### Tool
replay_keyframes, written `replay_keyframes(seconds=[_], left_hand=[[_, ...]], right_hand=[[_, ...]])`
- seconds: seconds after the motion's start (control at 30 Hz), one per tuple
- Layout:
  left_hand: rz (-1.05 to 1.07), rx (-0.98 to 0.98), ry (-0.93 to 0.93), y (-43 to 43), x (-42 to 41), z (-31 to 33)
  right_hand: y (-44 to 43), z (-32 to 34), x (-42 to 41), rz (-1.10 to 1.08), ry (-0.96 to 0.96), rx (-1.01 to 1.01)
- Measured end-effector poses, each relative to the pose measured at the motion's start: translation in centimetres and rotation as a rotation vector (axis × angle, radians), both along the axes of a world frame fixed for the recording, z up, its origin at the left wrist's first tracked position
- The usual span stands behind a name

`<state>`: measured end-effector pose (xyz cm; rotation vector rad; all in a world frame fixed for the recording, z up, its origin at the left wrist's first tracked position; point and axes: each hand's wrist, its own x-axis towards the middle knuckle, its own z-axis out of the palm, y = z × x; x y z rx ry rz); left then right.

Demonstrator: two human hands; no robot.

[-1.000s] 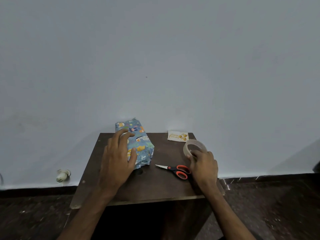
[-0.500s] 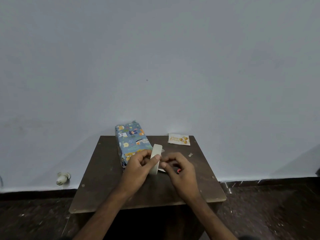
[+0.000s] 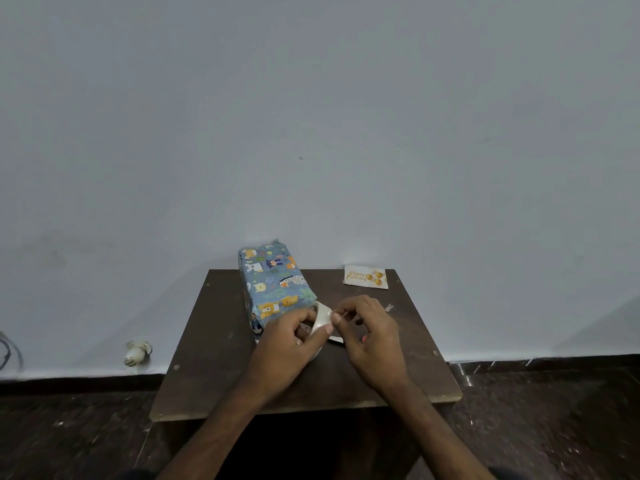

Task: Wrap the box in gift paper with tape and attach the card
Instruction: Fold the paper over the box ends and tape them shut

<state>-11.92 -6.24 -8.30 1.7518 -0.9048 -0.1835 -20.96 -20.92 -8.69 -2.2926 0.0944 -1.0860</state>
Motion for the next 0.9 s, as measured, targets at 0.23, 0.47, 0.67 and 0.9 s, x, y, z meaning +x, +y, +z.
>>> replay_keyframes(seconds=[0.23, 0.47, 0.67, 0.9], left_hand=[[-0.022, 0.271, -0.055, 1.9, 0.3, 0.1], [-0.135, 0.369, 0.064, 1.6, 0.4, 0.0], [-0.103, 0.382, -0.04, 1.0, -0.3, -0.6], [-0.106, 0.269, 0.107, 1.0, 0.4, -0.4]], right_hand=[[-1.2, -0.3, -0.5, 0.238, 0.365, 0.46], [-0.7, -0.3, 0.1, 0.338, 0.471, 0.618], [-0.5, -1.1, 0.4, 0.297, 0.349, 0.592], [-0.5, -0.3, 0.2, 0.362, 0.311, 0.534]])
